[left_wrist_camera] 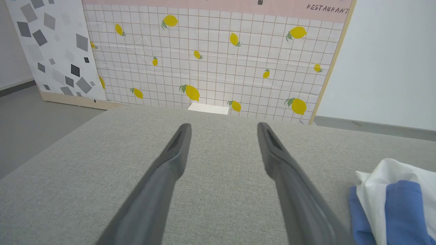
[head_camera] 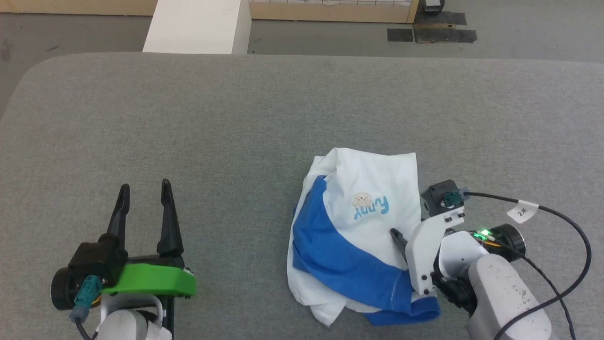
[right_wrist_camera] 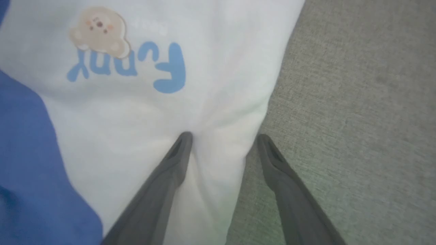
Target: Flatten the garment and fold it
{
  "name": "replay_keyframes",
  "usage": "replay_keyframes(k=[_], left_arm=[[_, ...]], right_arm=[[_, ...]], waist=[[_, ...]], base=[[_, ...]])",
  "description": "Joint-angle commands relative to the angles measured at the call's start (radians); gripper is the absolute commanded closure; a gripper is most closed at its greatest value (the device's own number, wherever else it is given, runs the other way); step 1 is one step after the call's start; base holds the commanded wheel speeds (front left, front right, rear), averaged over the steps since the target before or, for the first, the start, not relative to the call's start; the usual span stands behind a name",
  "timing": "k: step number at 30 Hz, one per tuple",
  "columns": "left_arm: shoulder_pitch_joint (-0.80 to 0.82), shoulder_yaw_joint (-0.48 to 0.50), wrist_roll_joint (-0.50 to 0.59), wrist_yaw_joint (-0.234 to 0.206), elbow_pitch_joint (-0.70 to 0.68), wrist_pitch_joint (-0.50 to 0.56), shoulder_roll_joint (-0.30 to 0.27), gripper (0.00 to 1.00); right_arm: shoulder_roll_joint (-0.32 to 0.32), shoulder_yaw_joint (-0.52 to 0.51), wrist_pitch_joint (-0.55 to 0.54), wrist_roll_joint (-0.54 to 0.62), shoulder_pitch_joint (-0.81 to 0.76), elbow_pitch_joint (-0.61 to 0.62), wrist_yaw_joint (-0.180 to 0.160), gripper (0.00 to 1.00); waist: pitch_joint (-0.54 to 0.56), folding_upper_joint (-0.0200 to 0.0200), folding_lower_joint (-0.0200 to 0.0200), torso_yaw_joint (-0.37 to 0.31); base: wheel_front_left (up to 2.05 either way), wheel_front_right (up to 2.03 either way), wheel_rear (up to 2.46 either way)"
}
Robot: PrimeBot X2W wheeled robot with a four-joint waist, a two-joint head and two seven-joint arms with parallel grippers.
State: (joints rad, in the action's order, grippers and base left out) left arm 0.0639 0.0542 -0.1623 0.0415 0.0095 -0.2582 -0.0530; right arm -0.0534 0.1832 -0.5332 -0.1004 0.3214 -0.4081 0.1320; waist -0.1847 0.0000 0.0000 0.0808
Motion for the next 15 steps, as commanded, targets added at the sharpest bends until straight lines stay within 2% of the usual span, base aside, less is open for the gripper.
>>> replay_keyframes(k=[1,2,3,6,8,12,15], left_arm=[[0.02,-0.003,-0.011,-0.007,0.003,-0.004,0.003,0.0],[0.021,-0.004,-0.013,-0.008,0.005,-0.004,0.003,0.0],[0.022,-0.006,-0.015,-0.008,0.007,-0.004,0.003,0.0],[0.025,-0.016,-0.021,-0.005,0.016,-0.004,0.003,0.0],[0.034,-0.034,-0.025,0.002,0.03,-0.004,0.003,0.0],[0.052,-0.052,-0.027,0.009,0.045,-0.004,0.003,0.0],[0.057,-0.047,-0.028,0.009,0.045,-0.004,0.003,0.0]], right_arm=[[0.003,0.007,-0.019,-0.013,-0.001,-0.032,-0.001,0.35],[0.003,0.011,-0.021,-0.016,0.002,-0.038,-0.001,0.76],[0.003,0.019,-0.023,-0.019,0.005,-0.044,-0.001,1.0],[0.0,0.043,-0.025,-0.021,0.016,-0.051,-0.001,1.0],[-0.029,0.064,-0.02,-0.019,0.025,-0.045,-0.001,1.0],[-0.133,0.132,-0.034,-0.047,0.043,-0.001,-0.001,1.0],[-0.237,0.198,-0.072,-0.103,0.055,0.057,-0.001,1.0]], waist=[[-0.002,0.0,0.0,0.003],[-0.001,0.0,0.0,0.004],[0.0,0.0,0.0,0.005],[0.006,0.0,0.0,0.014],[0.017,0.0,0.0,0.026],[0.031,0.0,0.0,0.021],[0.028,0.0,0.0,-0.018]], base=[[0.0,0.0,0.0],[0.0,0.0,0.0],[0.0,0.0,0.0],[0.0,0.0,0.0],[0.0,0.0,0.0],[0.0,0.0,0.0],[0.0,0.0,0.0]])
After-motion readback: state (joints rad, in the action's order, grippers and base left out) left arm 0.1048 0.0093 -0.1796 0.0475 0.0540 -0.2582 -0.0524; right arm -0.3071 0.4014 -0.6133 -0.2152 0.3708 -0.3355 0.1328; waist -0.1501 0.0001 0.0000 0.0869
